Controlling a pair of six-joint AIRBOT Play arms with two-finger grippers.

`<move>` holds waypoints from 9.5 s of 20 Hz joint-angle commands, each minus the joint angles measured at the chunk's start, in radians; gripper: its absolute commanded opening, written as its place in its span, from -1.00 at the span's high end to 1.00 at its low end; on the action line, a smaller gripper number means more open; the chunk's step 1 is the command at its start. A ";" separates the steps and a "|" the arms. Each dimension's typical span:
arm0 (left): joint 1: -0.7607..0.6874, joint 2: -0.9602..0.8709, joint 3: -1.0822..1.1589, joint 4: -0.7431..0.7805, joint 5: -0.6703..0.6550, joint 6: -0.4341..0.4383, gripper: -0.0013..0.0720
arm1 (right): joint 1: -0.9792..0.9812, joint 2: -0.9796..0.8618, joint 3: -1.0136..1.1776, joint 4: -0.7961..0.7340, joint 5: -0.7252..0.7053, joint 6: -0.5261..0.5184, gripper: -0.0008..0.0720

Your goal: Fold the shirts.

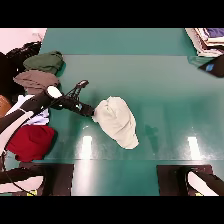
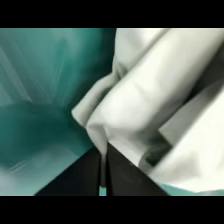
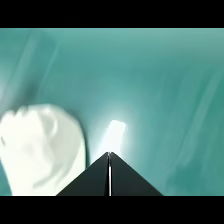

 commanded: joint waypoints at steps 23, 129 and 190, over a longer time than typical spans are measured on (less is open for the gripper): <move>0.038 0.197 0.317 0.331 0.015 -0.135 0.89 | 0.425 -0.241 -0.498 0.134 -0.474 0.008 0.93; 0.415 0.346 0.645 0.093 -0.272 -0.269 0.88 | -0.061 0.265 -0.248 0.020 -0.482 0.171 0.93; 0.296 -0.153 0.298 0.165 -0.080 -0.266 -0.40 | -0.046 -0.480 -0.162 -0.313 -0.254 0.106 -0.09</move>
